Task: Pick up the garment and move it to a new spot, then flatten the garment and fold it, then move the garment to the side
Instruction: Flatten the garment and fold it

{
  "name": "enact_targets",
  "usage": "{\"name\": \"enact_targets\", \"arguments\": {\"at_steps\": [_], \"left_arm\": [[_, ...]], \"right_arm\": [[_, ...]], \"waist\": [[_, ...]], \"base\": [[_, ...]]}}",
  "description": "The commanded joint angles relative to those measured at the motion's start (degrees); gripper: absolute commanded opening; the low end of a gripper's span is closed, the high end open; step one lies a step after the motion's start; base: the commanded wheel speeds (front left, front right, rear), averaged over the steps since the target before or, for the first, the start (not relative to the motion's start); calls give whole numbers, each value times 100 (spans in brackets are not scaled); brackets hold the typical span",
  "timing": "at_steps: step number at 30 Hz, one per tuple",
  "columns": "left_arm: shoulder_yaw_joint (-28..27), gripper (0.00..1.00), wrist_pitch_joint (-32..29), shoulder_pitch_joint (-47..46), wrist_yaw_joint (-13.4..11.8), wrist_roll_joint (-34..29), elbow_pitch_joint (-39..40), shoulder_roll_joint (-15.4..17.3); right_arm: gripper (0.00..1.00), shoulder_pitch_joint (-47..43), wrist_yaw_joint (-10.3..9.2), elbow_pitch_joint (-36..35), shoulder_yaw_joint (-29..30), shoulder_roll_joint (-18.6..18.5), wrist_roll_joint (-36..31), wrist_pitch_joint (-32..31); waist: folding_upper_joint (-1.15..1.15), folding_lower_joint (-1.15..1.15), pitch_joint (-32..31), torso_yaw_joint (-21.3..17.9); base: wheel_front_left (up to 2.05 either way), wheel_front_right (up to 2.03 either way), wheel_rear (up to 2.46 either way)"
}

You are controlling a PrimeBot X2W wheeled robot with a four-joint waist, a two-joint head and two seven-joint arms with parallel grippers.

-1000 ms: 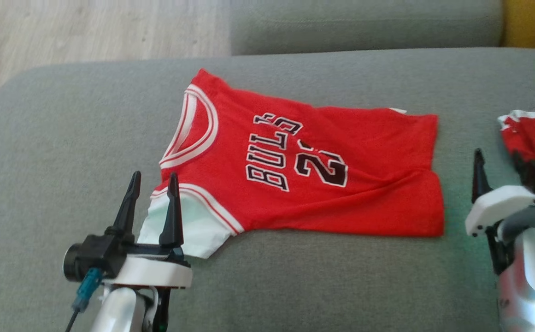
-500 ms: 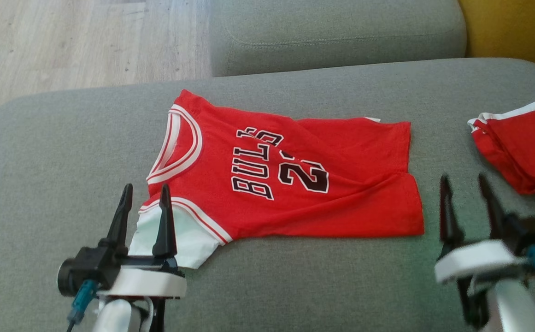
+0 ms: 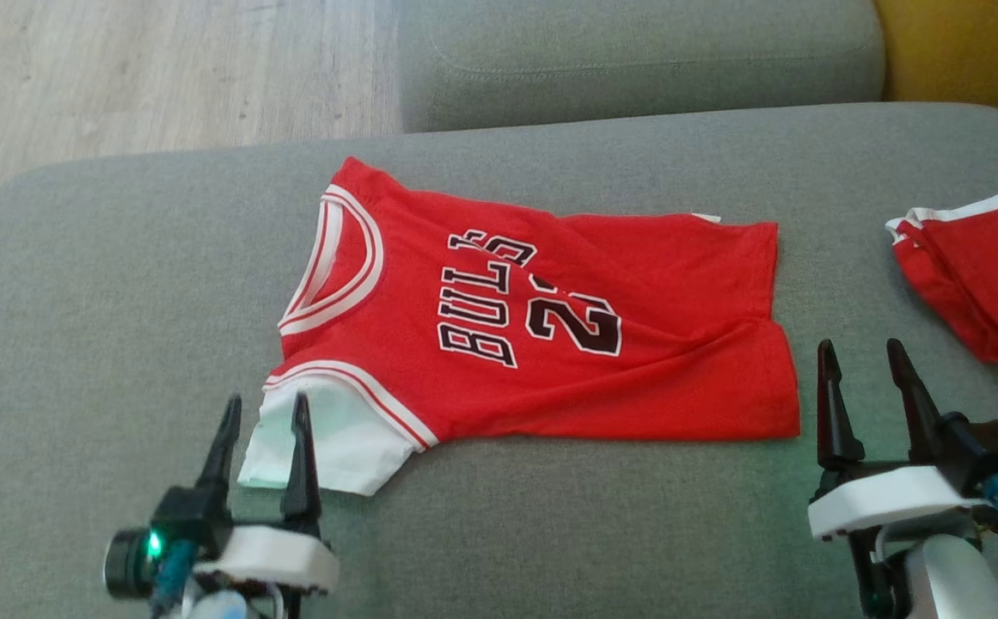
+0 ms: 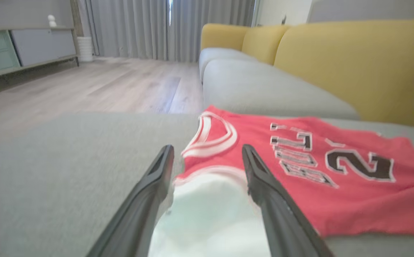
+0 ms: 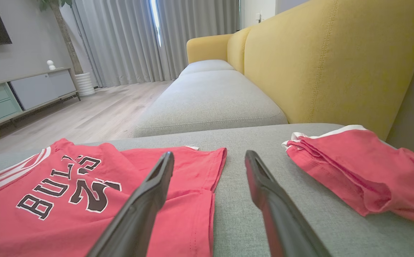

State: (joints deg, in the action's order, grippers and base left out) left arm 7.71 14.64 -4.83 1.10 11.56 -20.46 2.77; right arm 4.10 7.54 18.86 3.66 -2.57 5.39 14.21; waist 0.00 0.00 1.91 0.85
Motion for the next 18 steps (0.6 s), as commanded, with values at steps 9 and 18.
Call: {"name": "enact_targets", "arguments": {"at_steps": [9, 18], "left_arm": [[-275, 100, -674, -734, -577, -286, -1333, 278], [-213, 100, -1322, -1074, -638, -307, -2136, 419]], "right_arm": [[100, 333, -5, -168, -268, -32, 86, 78], [100, 396, -5, -184, -259, -32, 95, 78]], "waist": [[0, 0, 353, -67], [0, 0, 478, -133]], "base": [[0, 0, 0], [0, 0, 0]]}}
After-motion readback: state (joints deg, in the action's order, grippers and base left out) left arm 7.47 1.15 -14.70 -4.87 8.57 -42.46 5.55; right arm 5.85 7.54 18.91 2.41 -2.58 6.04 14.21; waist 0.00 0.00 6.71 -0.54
